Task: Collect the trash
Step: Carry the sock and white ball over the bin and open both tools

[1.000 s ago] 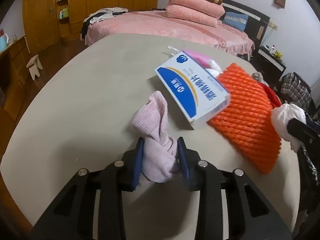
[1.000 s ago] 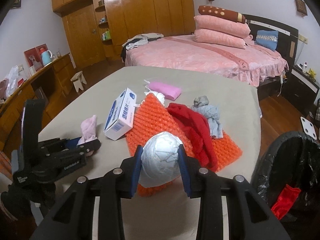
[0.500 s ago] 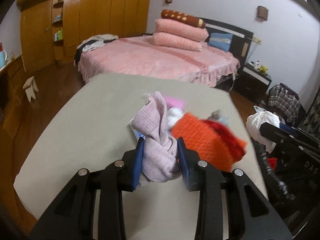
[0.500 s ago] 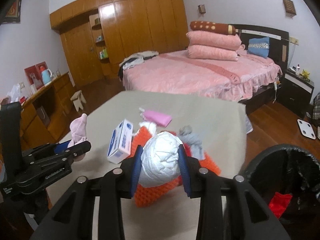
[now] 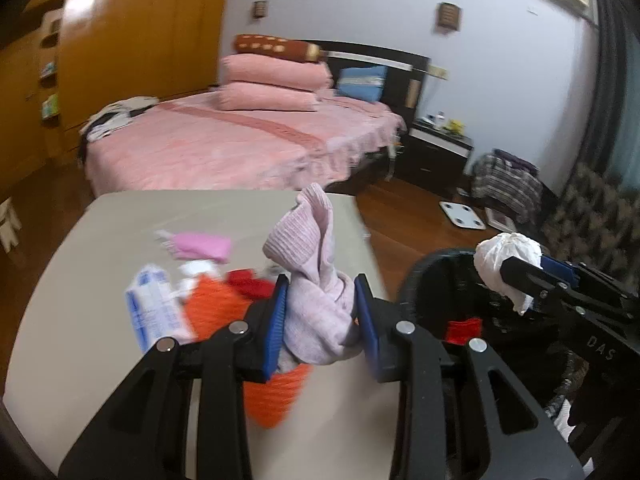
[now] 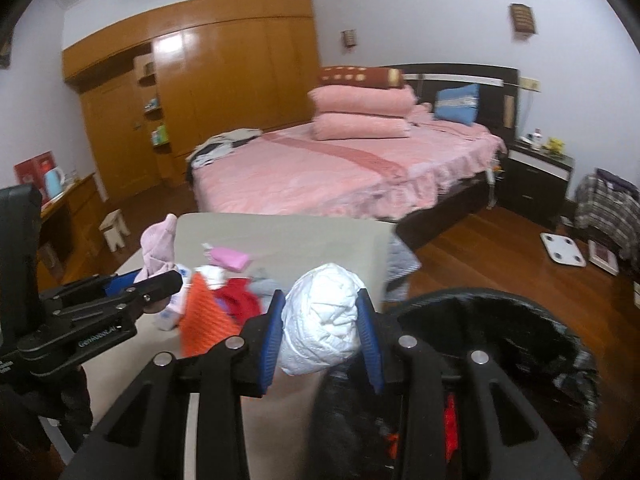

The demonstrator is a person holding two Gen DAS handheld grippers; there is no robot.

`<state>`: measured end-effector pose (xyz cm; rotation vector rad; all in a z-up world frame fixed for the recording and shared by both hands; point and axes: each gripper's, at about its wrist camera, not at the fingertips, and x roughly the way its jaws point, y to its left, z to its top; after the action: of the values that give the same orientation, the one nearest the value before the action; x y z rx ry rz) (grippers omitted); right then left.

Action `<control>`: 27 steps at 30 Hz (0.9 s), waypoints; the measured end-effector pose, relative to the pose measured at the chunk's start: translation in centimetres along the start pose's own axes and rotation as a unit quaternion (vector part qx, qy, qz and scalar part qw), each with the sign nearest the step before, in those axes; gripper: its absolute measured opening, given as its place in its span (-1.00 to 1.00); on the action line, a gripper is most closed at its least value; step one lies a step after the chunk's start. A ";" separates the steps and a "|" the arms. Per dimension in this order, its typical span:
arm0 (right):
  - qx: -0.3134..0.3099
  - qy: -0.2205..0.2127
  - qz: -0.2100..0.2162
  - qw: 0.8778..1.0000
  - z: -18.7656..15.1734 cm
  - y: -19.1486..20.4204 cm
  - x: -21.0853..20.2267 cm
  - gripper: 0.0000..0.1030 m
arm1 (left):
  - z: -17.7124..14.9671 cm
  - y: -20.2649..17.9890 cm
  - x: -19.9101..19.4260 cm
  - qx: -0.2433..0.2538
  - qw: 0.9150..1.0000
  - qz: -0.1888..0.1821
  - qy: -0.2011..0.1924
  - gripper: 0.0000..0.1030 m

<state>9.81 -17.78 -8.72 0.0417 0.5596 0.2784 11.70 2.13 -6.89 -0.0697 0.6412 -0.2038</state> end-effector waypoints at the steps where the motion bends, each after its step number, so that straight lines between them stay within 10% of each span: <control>1: 0.005 -0.001 -0.008 1.000 -0.1 -0.9 -0.3 -0.31 | 0.1 -1.1 0.4 0.008 1.000 -0.009 0.000 -0.38; 20: 0.056 -0.009 -0.111 0.992 -2.1 -11.6 -4.1 -0.28 | 0.3 -14.1 6.2 0.086 0.988 -0.130 0.014 -0.34; 24: 0.067 -0.011 -0.127 0.990 -2.6 -13.1 -4.7 -0.02 | 0.0 -14.9 7.0 0.078 0.982 -0.168 0.019 0.39; 27: 0.072 -0.016 -0.141 0.987 -2.8 -13.5 -5.3 0.35 | -0.1 -14.3 7.0 0.077 0.984 -0.161 0.019 0.48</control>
<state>7.45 -32.31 -9.87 0.1051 0.5457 -0.0392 14.69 -13.34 -9.21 -0.0204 0.6481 -0.5671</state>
